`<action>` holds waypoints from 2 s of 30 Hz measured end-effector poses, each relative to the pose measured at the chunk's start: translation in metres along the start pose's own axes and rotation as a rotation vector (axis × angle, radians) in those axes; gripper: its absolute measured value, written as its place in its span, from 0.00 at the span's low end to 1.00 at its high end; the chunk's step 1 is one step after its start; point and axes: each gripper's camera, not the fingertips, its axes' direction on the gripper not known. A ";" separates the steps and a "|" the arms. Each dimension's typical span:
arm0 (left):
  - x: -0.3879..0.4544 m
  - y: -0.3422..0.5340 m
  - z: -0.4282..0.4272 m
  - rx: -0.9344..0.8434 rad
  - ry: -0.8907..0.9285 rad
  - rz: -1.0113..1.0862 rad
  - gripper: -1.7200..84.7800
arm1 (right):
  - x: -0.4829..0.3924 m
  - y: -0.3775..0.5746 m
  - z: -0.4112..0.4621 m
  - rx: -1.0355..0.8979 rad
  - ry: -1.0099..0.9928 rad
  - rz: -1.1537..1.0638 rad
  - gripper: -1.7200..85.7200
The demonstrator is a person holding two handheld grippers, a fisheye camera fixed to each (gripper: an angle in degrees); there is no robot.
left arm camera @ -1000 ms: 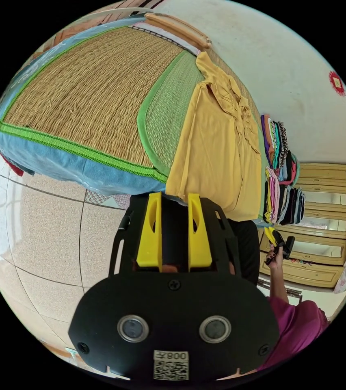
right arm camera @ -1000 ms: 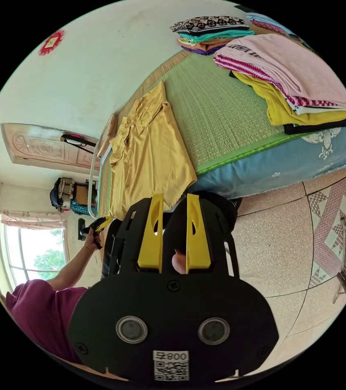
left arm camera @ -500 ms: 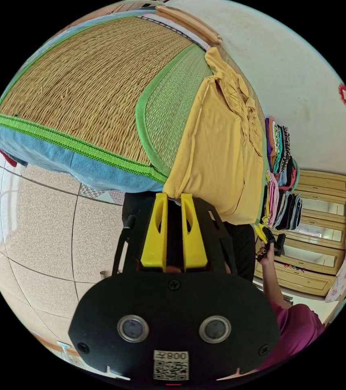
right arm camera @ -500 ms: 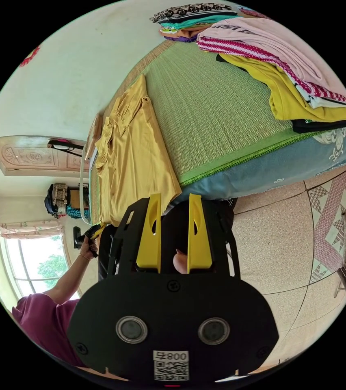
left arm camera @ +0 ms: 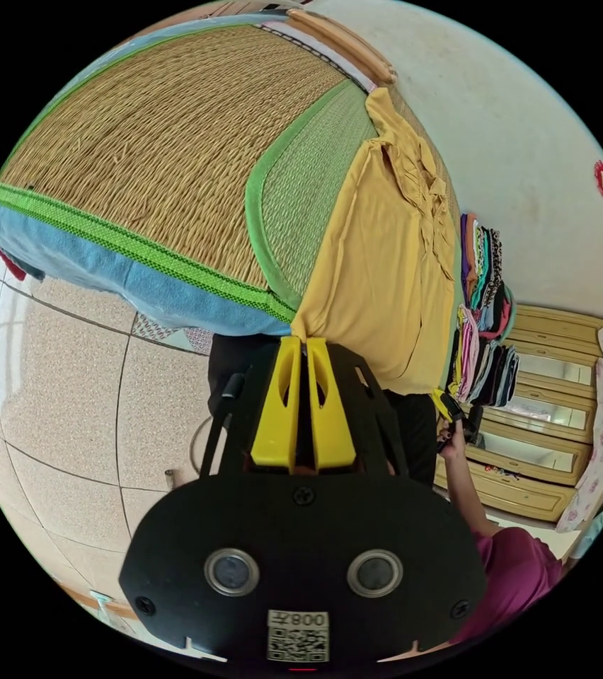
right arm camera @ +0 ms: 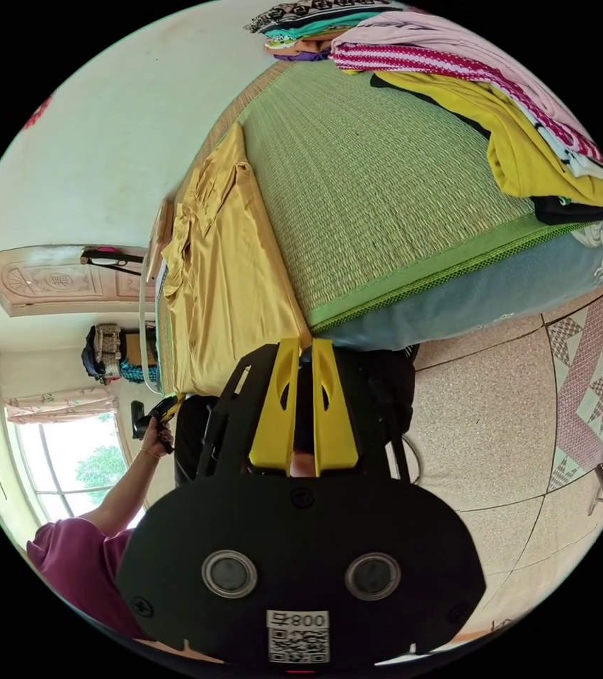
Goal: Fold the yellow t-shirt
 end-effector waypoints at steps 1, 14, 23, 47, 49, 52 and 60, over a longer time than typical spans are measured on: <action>-0.002 0.004 -0.003 0.005 0.012 -0.002 0.04 | -0.004 0.000 -0.002 -0.002 0.010 -0.009 0.05; -0.018 0.067 -0.046 0.061 0.174 0.065 0.03 | -0.055 0.024 -0.064 -0.019 -0.092 -0.216 0.02; -0.022 0.119 -0.092 0.096 0.266 0.152 0.03 | -0.090 0.061 -0.112 -0.054 -0.165 -0.343 0.02; -0.028 0.231 -0.189 0.201 0.478 0.322 0.03 | -0.103 0.142 -0.209 0.006 -0.287 -0.459 0.02; -0.029 0.238 -0.194 0.212 0.491 0.334 0.03 | -0.102 0.147 -0.211 0.012 -0.294 -0.466 0.02; -0.032 0.247 -0.201 0.230 0.504 0.343 0.03 | -0.101 0.157 -0.215 0.018 -0.298 -0.480 0.02; -0.041 0.261 -0.213 0.271 0.548 0.355 0.03 | -0.093 0.175 -0.223 0.042 -0.314 -0.498 0.02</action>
